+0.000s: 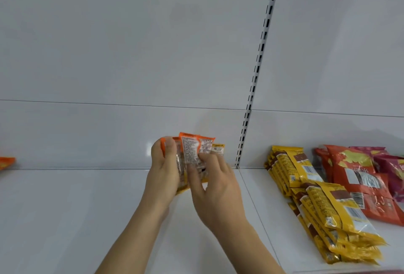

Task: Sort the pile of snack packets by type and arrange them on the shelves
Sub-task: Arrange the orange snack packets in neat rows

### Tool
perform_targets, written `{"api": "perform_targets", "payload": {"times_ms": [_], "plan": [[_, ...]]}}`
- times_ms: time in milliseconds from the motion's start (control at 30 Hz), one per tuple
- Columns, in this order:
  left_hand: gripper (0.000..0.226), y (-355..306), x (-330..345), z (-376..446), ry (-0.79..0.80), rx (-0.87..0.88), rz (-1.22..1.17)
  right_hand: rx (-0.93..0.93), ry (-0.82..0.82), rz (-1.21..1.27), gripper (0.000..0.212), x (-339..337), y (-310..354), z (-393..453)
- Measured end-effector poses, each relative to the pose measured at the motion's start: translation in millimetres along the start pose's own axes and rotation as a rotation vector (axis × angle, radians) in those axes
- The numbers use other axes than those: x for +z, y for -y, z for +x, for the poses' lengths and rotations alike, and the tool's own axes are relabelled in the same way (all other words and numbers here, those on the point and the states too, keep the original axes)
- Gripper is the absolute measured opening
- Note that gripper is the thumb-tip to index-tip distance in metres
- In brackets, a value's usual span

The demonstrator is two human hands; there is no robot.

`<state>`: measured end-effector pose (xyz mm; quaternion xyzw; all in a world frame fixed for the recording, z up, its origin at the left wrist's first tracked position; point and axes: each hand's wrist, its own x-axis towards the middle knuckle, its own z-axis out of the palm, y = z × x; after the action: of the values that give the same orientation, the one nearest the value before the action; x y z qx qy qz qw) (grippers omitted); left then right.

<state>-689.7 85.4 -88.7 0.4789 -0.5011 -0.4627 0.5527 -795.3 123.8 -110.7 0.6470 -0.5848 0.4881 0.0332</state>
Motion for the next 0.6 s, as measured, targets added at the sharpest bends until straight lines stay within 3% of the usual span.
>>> {"api": "perform_targets", "payload": {"times_ms": [67, 167, 267, 333, 400, 500, 600], "plan": [[0.062, -4, 2, -2, 0.042, -0.005, -0.034, -0.038, 0.032, 0.026, 0.023, 0, 1, -3], [0.051, -1, 0, -1, 0.024, 0.015, -0.024, -0.082, 0.139, 0.163, 0.030, -9, 3, -2], [0.052, 3, -8, 3, -0.023, 0.023, 0.027, 0.117, 0.126, 0.249, 0.032, -19, -6, 14], [0.055, 4, -16, 4, -0.034, 0.003, 0.022, 0.305, 0.109, 0.116, 0.031, -19, -25, 32], [0.057, 5, -26, 5, -0.039, -0.014, 0.013, 0.422, 0.234, -0.084, 0.044, -13, -44, 47], [0.062, 6, -39, 6, -0.047, -0.024, 0.026, 0.480, 0.401, -0.262, 0.066, 9, -60, 57], [0.073, 3, -48, 3, -0.042, -0.006, 0.079, 0.495, 0.412, -0.365, 0.083, 30, -62, 58]]}}
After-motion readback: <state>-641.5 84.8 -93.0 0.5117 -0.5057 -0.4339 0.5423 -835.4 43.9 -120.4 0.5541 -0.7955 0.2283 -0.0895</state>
